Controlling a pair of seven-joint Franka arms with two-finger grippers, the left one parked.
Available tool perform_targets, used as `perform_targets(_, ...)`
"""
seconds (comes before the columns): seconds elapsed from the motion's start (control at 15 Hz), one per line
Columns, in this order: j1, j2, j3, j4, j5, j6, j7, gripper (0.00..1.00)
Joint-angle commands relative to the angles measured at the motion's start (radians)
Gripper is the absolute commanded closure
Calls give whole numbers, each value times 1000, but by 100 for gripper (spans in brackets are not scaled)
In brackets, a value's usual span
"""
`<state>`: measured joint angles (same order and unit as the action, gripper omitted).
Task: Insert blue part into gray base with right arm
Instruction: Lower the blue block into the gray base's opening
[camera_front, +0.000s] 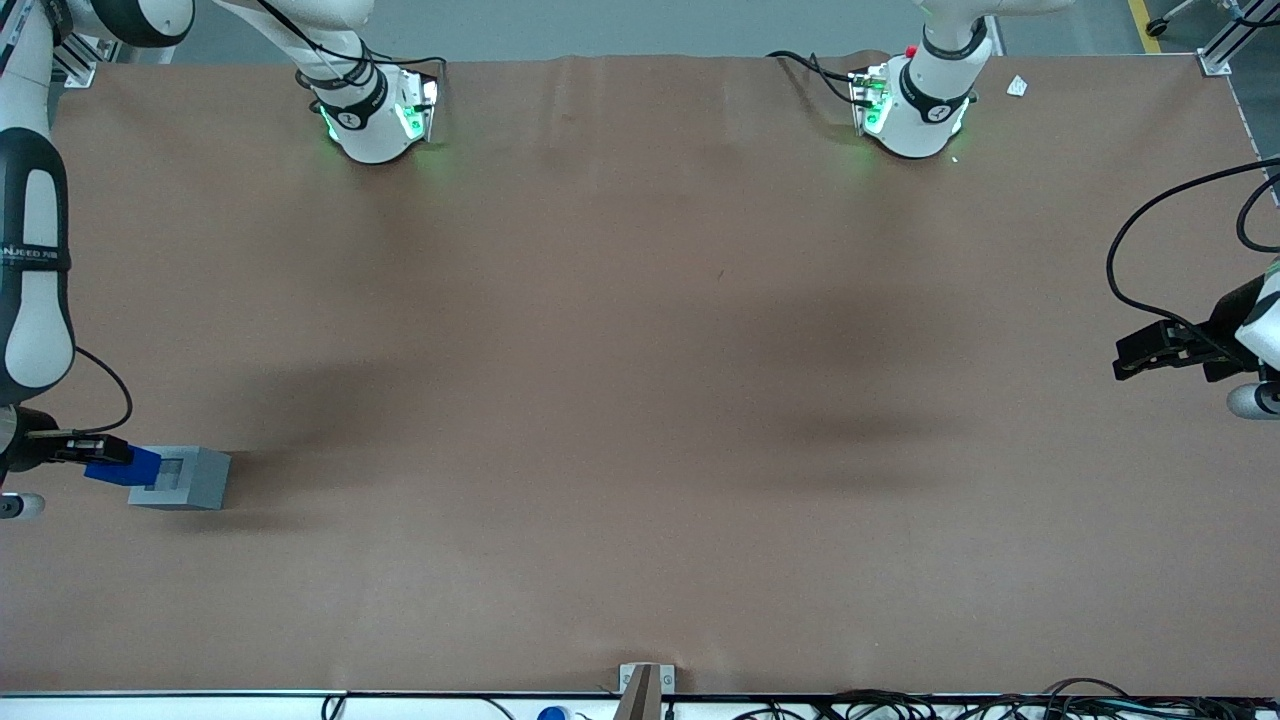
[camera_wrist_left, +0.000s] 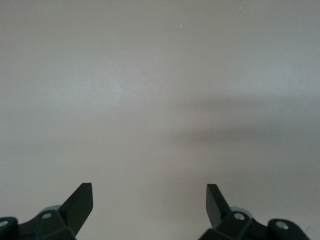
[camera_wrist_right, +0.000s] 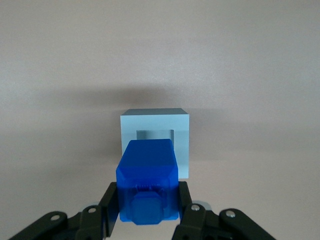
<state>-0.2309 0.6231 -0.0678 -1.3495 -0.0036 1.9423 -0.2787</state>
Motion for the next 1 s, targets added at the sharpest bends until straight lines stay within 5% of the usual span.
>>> perform_targets(0.0, -1, 24, 3, 30, -10, -20, 16, 100)
perform_targets(0.93, 2, 79, 0, 69, -13, -13, 23, 100)
